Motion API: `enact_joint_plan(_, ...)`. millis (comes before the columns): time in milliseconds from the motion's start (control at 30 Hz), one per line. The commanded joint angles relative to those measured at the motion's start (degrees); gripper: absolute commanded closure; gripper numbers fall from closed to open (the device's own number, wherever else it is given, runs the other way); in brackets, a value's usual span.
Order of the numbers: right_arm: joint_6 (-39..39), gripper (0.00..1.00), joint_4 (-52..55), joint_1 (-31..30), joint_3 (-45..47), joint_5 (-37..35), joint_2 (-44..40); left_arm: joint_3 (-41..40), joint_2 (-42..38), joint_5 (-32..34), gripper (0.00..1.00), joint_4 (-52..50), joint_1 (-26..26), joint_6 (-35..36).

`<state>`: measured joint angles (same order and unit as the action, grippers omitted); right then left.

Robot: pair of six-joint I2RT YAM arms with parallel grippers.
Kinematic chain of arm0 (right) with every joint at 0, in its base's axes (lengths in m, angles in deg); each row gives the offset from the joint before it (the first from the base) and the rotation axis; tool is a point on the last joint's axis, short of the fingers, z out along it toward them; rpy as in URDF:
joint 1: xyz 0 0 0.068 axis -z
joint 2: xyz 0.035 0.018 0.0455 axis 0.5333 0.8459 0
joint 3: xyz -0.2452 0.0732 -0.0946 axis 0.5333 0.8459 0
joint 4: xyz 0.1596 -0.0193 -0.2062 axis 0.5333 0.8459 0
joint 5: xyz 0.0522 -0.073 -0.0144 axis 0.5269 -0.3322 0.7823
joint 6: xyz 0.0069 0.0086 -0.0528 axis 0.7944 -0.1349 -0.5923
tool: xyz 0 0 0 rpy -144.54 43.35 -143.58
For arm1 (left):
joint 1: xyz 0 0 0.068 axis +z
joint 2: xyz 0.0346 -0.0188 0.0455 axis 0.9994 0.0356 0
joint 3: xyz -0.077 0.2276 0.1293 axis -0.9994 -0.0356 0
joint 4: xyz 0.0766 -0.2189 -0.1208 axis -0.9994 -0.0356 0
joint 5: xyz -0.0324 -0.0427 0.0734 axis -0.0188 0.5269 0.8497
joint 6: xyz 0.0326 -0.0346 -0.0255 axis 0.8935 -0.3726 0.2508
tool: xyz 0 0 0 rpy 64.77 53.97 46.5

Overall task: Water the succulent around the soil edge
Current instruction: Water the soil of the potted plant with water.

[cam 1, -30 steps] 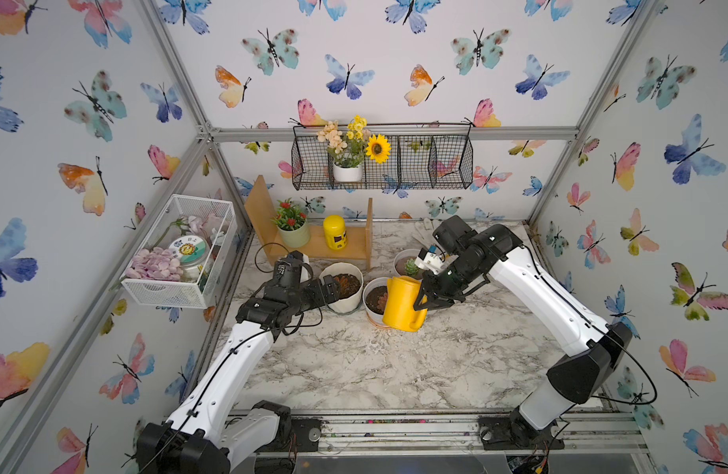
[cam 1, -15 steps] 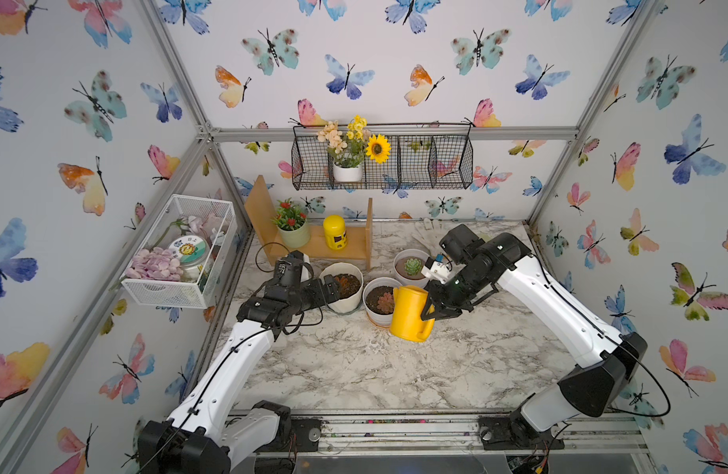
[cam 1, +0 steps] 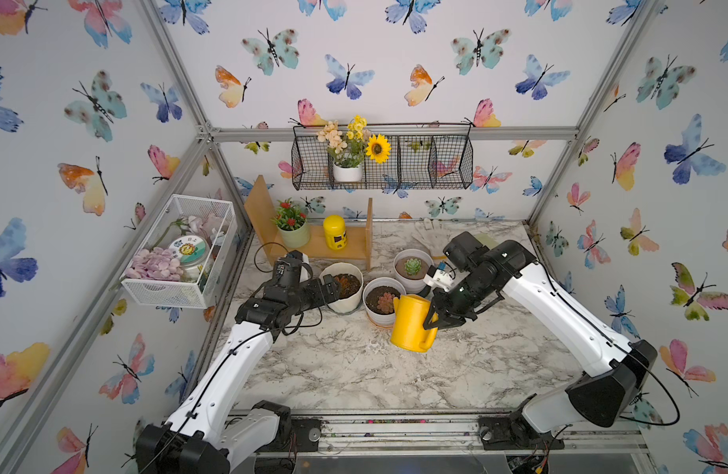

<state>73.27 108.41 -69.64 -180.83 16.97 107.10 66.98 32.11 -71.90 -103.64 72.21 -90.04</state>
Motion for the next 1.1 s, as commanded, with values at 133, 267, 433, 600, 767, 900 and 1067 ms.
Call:
enact_joint_plan(133,0.5,0.99,0.4,0.4,2.5,2.3,-2.7,-0.3,-1.3,-0.8,0.02,-0.5,0.3,-0.1)
enact_joint_plan(267,0.4,0.99,0.3,0.4,3.5,1.7,-3.4,-0.3,-1.5,-0.6,0.01,-0.5,0.3,-0.1)
enact_joint_plan(433,-0.1,0.99,0.3,0.4,2.6,1.6,-2.8,-0.1,-1.8,-0.3,0.01,-0.7,0.3,-0.1)
enact_joint_plan(600,0.0,0.99,0.3,0.4,-0.5,1.2,-2.0,1.0,-2.7,1.4,0.01,-1.5,0.3,0.1)
enact_joint_plan(767,-0.3,0.99,0.4,0.3,-5.7,1.0,-0.6,2.4,-4.0,4.3,0.02,-2.7,0.4,1.0)
enact_joint_plan(900,-0.6,0.99,0.3,-0.8,-10.0,0.5,0.9,3.2,-4.6,5.3,0.02,-4.4,2.3,1.4)
enact_joint_plan(1067,-0.7,0.99,0.3,-2.6,-14.6,0.2,3.3,4.2,-4.4,3.0,0.01,-5.7,8.9,2.5)
